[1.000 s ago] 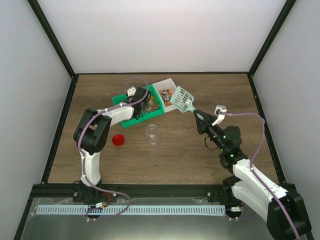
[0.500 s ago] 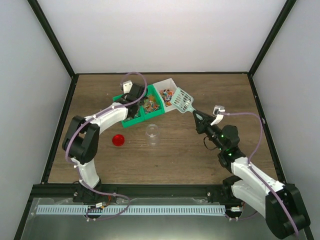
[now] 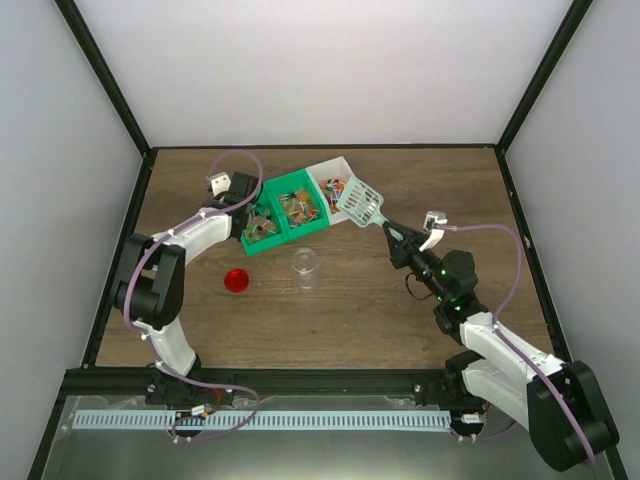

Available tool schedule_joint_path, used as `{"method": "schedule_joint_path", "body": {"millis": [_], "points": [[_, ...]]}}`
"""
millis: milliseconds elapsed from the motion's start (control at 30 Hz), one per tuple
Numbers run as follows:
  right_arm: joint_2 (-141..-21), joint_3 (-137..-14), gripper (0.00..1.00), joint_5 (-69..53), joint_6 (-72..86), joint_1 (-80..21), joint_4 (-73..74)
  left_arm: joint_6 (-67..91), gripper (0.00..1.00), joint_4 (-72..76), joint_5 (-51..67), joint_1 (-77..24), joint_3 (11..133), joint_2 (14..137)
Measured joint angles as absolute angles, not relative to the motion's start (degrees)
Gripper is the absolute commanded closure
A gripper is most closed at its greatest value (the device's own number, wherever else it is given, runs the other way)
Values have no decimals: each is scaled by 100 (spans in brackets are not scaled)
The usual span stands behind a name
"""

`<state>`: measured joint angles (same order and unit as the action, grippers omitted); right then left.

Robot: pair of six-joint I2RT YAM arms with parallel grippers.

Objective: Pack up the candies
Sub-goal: Move the storage box to the center of the board.

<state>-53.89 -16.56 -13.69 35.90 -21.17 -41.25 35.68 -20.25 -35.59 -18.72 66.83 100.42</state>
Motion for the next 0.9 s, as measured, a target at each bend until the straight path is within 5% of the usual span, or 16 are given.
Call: {"method": "schedule_joint_path", "body": {"millis": [267,900], "points": [[-5406,-1476,99,-1431,3653,-2117,-4198,3645,81,-1697,-3509,-1905,6740,10447],[-5221,-1352,99,-1509,3756,-2117,-4239,4209,85,-696,-2464,-2036,5470,10051]]}}
